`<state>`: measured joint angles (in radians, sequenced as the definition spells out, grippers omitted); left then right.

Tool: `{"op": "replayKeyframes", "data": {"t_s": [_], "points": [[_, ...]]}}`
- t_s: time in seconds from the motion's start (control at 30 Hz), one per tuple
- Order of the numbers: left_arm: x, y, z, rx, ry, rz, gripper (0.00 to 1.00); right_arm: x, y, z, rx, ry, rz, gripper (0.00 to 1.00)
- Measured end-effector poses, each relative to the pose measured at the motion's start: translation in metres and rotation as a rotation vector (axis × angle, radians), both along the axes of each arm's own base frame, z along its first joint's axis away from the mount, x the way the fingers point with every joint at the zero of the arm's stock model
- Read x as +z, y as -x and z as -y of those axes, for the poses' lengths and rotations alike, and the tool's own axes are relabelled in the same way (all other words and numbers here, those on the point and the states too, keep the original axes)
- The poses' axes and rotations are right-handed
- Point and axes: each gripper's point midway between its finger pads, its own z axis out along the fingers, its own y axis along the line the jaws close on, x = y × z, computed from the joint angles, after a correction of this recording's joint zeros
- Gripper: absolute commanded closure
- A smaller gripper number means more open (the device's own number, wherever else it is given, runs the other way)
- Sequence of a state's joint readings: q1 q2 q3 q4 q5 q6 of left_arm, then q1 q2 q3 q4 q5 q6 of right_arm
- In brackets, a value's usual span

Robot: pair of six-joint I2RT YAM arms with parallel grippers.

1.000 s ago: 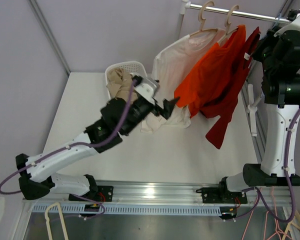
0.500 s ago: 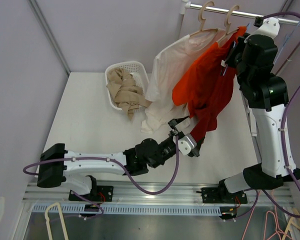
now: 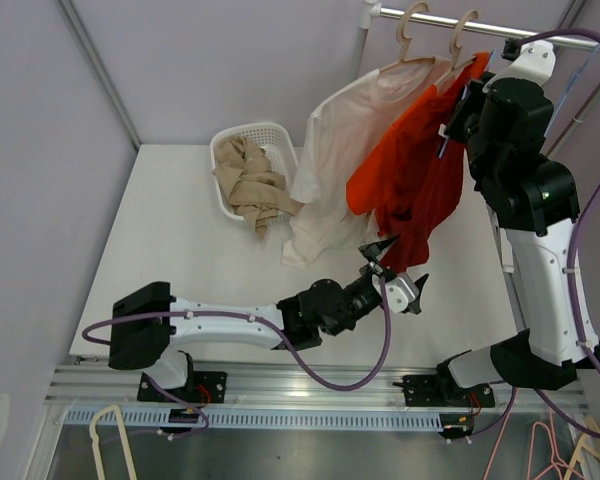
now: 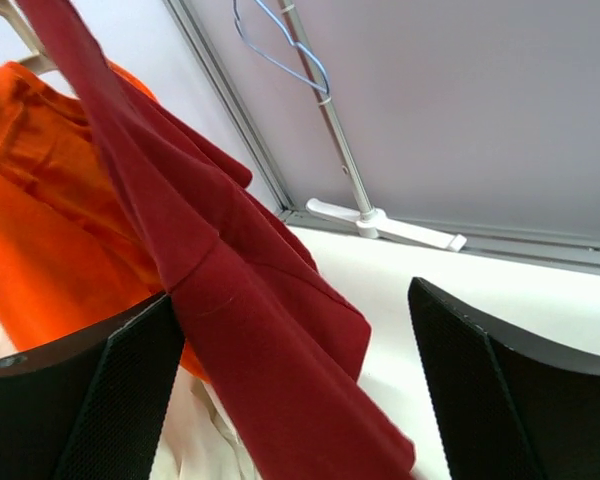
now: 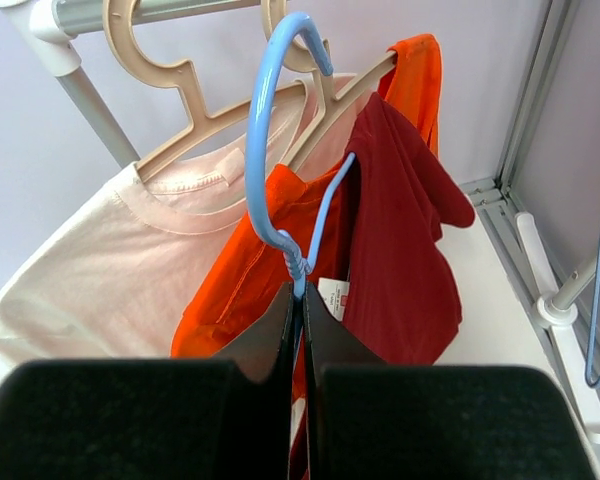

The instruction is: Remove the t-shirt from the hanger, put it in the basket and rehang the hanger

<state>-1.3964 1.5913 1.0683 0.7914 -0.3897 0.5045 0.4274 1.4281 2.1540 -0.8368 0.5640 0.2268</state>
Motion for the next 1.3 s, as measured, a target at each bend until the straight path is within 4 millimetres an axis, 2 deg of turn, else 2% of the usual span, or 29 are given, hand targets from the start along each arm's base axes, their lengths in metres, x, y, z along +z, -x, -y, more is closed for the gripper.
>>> {"op": "replayKeyframes", "data": {"t_s": [0.03, 0.07, 0.1, 0.13, 0.23, 0.27, 0.43, 0.47, 0.5, 0.6, 0.77, 0.97, 1.07, 1.17, 1.3], "points": [[-0.002, -0.001, 0.002, 0.001, -0.006, -0.004, 0.14, 0.001, 0.002, 0.0, 0.001, -0.001, 0.003, 1.0], [-0.004, -0.004, 0.002, 0.005, -0.01, -0.011, 0.3, 0.002, 0.003, 0.001, 0.002, -0.002, 0.006, 1.0], [-0.005, -0.005, 0.002, 0.006, -0.006, -0.024, 0.36, 0.003, 0.004, 0.001, 0.003, -0.002, 0.009, 1.0], [-0.006, -0.007, 0.002, 0.011, -0.005, -0.034, 0.41, 0.004, 0.005, 0.001, 0.005, -0.003, 0.011, 1.0], [-0.003, -0.022, -0.001, 0.053, 0.012, -0.067, 0.45, 0.006, 0.007, 0.0, 0.01, -0.004, 0.015, 1.0], [-0.002, -0.027, -0.001, 0.066, 0.017, -0.073, 0.54, 0.006, 0.008, 0.0, 0.011, -0.004, 0.016, 1.0], [-0.001, -0.049, 0.0, 0.139, 0.026, -0.096, 0.77, 0.006, 0.009, -0.001, 0.014, -0.005, 0.017, 1.0], [0.0, -0.05, 0.002, 0.146, 0.025, -0.099, 0.91, 0.006, 0.009, -0.001, 0.014, -0.005, 0.017, 1.0], [0.0, -0.052, 0.004, 0.153, 0.022, -0.102, 0.98, 0.006, 0.009, -0.001, 0.014, -0.005, 0.018, 1.0], [0.003, -0.054, 0.005, 0.168, 0.021, -0.119, 0.99, 0.006, 0.009, 0.002, 0.001, 0.01, 0.017, 1.0], [0.006, -0.047, 0.0, 0.199, 0.023, -0.121, 0.99, 0.005, 0.001, 0.012, -0.063, 0.052, 0.017, 1.0], [0.018, -0.003, -0.012, 0.201, 0.032, -0.036, 0.99, -0.009, -0.025, 0.035, -0.147, 0.088, -0.02, 1.0], [0.013, 0.018, -0.021, 0.174, 0.035, -0.042, 0.99, -0.016, -0.034, 0.052, -0.185, 0.095, -0.042, 1.0], [0.007, 0.027, -0.038, 0.146, 0.058, -0.088, 0.99, -0.02, -0.038, 0.068, -0.216, 0.096, -0.059, 1.0], [0.006, 0.029, -0.054, 0.124, 0.111, -0.167, 0.99, -0.017, -0.041, 0.078, -0.223, 0.087, -0.056, 1.0]]}}
